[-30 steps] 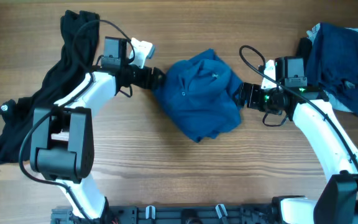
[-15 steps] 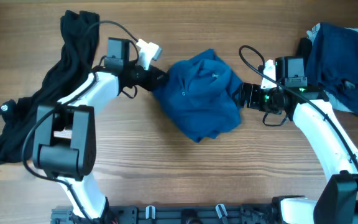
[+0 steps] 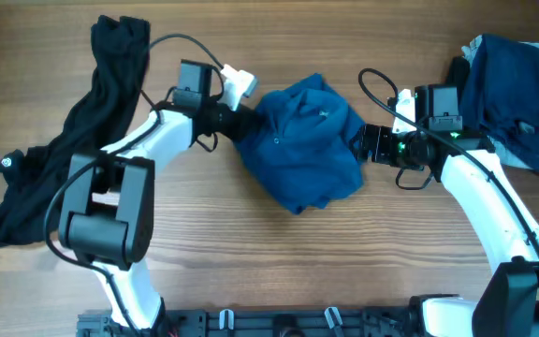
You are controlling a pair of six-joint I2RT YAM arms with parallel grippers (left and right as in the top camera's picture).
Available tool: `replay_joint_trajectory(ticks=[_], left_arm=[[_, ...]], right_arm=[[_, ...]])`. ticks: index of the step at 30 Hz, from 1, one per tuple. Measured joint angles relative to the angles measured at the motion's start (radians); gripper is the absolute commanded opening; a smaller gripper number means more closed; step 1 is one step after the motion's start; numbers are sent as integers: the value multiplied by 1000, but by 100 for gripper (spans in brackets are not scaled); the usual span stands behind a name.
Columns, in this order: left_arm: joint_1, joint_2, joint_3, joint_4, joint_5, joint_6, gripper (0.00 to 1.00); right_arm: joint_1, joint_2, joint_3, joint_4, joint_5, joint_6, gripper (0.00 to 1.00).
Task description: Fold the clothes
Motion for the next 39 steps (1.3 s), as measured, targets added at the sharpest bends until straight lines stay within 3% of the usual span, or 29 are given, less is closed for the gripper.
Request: replay_joint_trajectory(ticks=[12, 13, 15, 17, 18, 19, 24, 29, 34, 39], left_arm=[[80, -71, 42, -36, -123, -200, 4], [77, -93, 44, -53, -139, -209, 10], [66, -130, 50, -89, -169, -217, 37], [52, -145, 55, -119, -201, -227, 67], [47, -146, 56, -140, -216, -230, 88], [43, -146, 56, -165, -241, -239, 100], [49, -146, 56, -179, -303, -256, 100], [79, -195, 56, -212, -318, -310, 100], [86, -278, 56, -253, -329, -320, 100], [86, -283, 56, -272, -336, -320, 100]], right_arm=[[0, 0, 0, 10, 0, 0, 94], [0, 0, 0, 21, 0, -1, 91], [0, 0, 0, 34, -5, -12, 85], [0, 0, 0, 86, -23, -33, 84], [0, 0, 0, 132, -32, -45, 84], [0, 0, 0, 157, -35, -52, 84], [36, 17, 0, 312, -48, -102, 82], [148, 209, 5, 441, -66, -150, 75], [165, 333, 5, 497, -120, -157, 70], [181, 341, 5, 576, -169, -151, 55]])
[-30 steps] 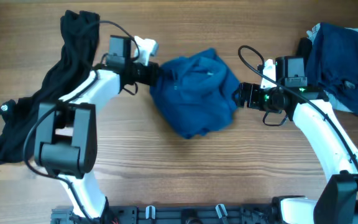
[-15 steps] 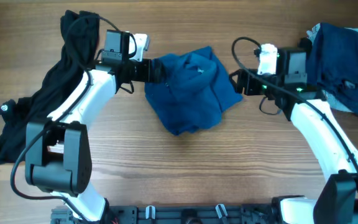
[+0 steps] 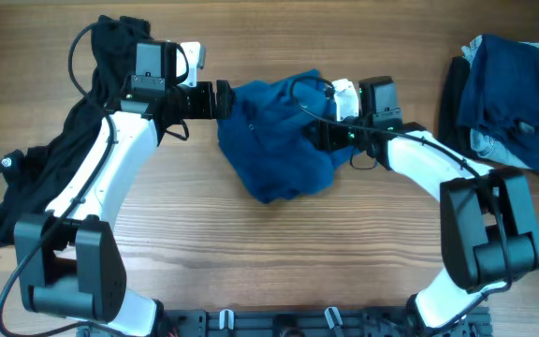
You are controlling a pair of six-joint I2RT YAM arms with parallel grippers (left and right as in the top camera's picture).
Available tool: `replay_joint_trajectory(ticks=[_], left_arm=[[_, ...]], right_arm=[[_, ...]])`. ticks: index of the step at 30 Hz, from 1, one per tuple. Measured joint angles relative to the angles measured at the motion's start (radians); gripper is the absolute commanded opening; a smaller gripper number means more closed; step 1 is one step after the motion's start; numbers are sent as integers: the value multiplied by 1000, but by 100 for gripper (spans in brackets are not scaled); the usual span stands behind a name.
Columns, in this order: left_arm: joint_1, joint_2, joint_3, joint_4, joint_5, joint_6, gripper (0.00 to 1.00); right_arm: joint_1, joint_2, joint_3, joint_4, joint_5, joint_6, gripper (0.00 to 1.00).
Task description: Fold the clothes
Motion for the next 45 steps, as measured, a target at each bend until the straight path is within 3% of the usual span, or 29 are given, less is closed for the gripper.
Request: replay_joint_trajectory(ticks=[6, 7, 8, 13, 21, 30, 32, 33, 38, 45], left_arm=[[0, 0, 0, -11, 0, 0, 100], [0, 0, 0, -11, 0, 0, 100], [0, 0, 0, -12, 0, 0, 100], [0, 0, 0, -19, 0, 0, 100], [0, 0, 0, -44, -5, 0, 100], [0, 0, 0, -56, -30, 0, 100], [0, 0, 0, -56, -34, 0, 100], [0, 0, 0, -56, -35, 0, 100], [0, 0, 0, -14, -60, 14, 100], [0, 61, 6, 232, -45, 79, 100]], right_arm=[[47, 13, 0, 31, -19, 23, 22], [47, 13, 0, 31, -19, 28, 9], [47, 13, 0, 31, -19, 29, 4], [43, 14, 35, -14, -19, 32, 4], [-39, 14, 421, -395, -28, 19, 4], [-213, 15, 448, -563, -6, -2, 4], [-220, 15, 445, -572, 11, -6, 72], [-219, 18, 443, -588, 24, -9, 96], [-220, 80, 428, -665, 74, -20, 100], [-214, 58, 427, -791, 22, -24, 97]])
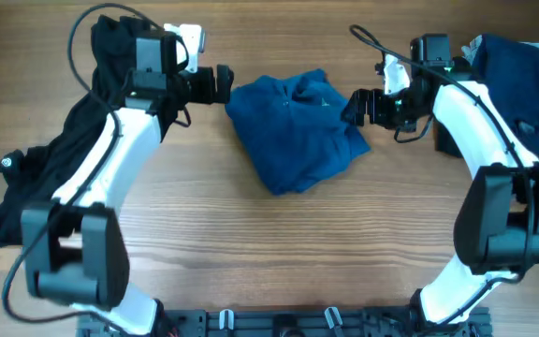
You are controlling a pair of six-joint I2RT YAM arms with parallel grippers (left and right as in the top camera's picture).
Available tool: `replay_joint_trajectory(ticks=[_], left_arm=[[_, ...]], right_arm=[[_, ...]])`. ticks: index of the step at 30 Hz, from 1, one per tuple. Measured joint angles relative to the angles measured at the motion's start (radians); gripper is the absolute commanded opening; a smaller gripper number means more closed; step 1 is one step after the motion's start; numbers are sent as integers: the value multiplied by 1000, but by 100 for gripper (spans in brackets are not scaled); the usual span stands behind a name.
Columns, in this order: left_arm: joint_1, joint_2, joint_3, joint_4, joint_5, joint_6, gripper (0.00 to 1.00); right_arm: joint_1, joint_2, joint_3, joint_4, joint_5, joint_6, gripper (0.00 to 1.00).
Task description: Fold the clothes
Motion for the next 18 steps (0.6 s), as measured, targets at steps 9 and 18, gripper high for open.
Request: replay_joint_trajectory(ticks=[9, 18], left_arm=[[0, 266, 2, 180, 172, 79, 90], [-8, 269, 2, 228, 266, 127, 4]], right_arm=[[123, -27, 0, -77, -45, -8, 95], [124, -88, 0, -96, -48, -9, 84]])
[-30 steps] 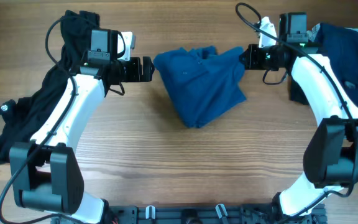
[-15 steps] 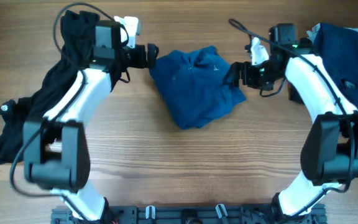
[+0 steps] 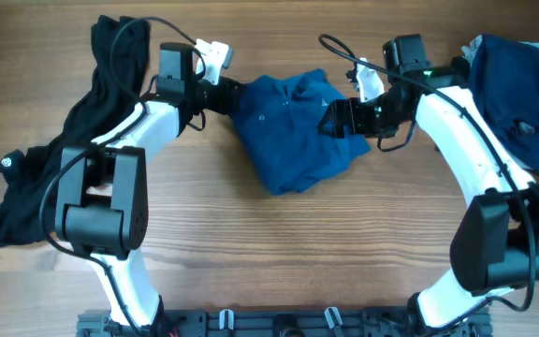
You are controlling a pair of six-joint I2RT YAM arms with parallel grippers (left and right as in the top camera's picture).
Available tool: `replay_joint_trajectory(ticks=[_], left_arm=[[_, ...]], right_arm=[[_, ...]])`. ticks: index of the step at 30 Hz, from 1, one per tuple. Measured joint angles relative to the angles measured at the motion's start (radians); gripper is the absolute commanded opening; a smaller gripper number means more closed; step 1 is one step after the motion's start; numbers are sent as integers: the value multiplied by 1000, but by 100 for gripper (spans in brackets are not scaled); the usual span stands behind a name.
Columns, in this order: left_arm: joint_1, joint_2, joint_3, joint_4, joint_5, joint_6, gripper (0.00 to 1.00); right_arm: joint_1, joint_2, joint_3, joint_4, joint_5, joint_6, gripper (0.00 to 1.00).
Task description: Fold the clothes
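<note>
A crumpled blue shirt [image 3: 293,136] lies bunched at the middle of the wooden table. My left gripper [image 3: 233,96] is at the shirt's upper left edge, its dark fingers against the cloth. My right gripper [image 3: 331,121] reaches over the shirt's upper right part, low on the fabric. From overhead the jaws of both grippers are too dark to read, and no wrist view is given.
A long heap of black clothes [image 3: 59,150] runs down the left side of the table, behind my left arm. A pile of dark blue and grey clothes [image 3: 517,89] sits at the far right edge. Bare wood [image 3: 279,253] shows in front of the shirt.
My left gripper has moved right from just off the shirt to its upper left edge. My right gripper has moved left from the shirt's right edge to over the cloth. The shirt has barely changed shape.
At first both grippers were at the two sides of the bunched shirt. Then the shirt lay further left with both grippers on it. After that both grippers stood at or off its edges with the shirt lying flatter. Now both are back at the cloth.
</note>
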Motion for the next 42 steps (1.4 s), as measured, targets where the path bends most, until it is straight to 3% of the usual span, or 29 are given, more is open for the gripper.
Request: replay_joint_trajectory(ticks=[5, 9, 10, 12, 17, 21, 23, 25, 40, 42], left_arm=[[-15, 0, 0, 16, 5, 6, 4], [-16, 0, 0, 32, 5, 6, 4], [-16, 0, 0, 35, 5, 6, 4], [-16, 0, 0, 35, 6, 6, 4], [-16, 0, 0, 35, 8, 6, 4], [-16, 0, 0, 35, -1, -3, 4], [-16, 0, 0, 35, -6, -10, 4], [-16, 0, 0, 35, -10, -18, 4], [-16, 0, 0, 35, -39, -41, 4], [-16, 0, 0, 35, -47, -41, 6]], right_arm=[[0, -3, 0, -51, 13, 17, 73], [16, -44, -2, -85, 91, 129, 67], [32, -54, -9, -68, 112, 163, 60], [89, -69, -52, 14, 147, 237, 52], [239, -72, -257, 269, 188, 428, 47], [263, -72, -341, 386, 218, 531, 42], [263, -72, -363, 435, 231, 550, 32], [263, -72, -374, 446, 242, 568, 4], [225, -72, -375, 252, 319, 570, 4], [225, -72, -375, 252, 327, 559, 20]])
